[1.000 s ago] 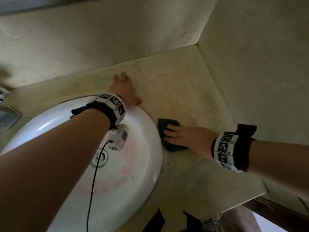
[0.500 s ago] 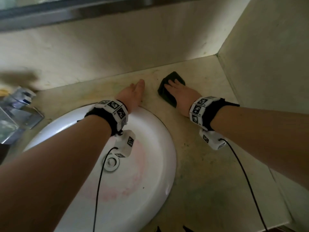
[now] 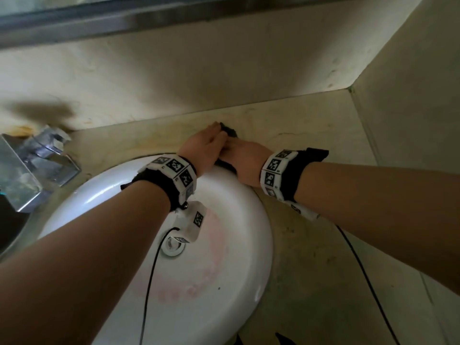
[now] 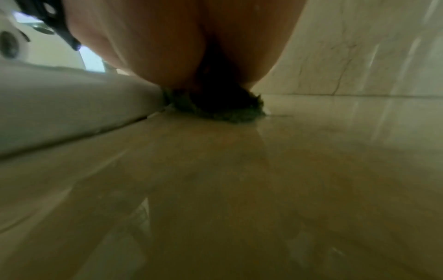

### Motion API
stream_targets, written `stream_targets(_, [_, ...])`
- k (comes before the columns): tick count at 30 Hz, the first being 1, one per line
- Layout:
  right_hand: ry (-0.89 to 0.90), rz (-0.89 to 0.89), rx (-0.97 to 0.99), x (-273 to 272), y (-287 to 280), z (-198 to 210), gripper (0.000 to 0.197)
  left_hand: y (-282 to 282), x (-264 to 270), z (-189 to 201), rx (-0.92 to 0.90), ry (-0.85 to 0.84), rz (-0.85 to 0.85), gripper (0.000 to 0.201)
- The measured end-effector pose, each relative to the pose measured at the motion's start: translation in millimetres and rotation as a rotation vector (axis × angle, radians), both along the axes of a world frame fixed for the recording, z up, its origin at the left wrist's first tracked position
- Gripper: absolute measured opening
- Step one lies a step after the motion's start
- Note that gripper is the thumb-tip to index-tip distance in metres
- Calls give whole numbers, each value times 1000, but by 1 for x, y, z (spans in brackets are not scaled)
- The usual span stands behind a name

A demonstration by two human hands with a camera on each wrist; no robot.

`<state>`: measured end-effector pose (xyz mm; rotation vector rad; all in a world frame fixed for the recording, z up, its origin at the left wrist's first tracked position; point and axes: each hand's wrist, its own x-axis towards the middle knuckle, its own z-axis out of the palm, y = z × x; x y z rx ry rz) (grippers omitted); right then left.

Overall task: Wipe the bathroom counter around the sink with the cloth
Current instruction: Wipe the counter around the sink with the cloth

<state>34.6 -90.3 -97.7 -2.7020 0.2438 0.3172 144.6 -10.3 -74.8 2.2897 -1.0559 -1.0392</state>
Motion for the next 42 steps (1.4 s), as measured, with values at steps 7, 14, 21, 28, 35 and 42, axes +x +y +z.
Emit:
stream_targets(7, [132, 45, 11, -64, 1, 0, 67, -4, 2, -10, 154, -296, -359, 66])
stream_targets(14, [369, 191, 46, -150, 14, 7, 68, -5, 0, -2, 157, -257, -376, 52])
stream_targets(21, [174, -258, 2, -99, -19, 6, 86, 5, 1, 0, 29, -100, -200, 64])
stream_targets(28, [137, -101, -86, -3, -28, -12, 75, 7, 1, -6, -65, -38, -109, 65])
stream_targets(35, [80, 72, -132, -26, 2, -9, 66, 3, -4, -10, 16, -174, -408, 56])
stream_targets(42, [204, -73, -106, -126, 33, -8, 71, -2, -25, -18, 148, -410, -654, 59])
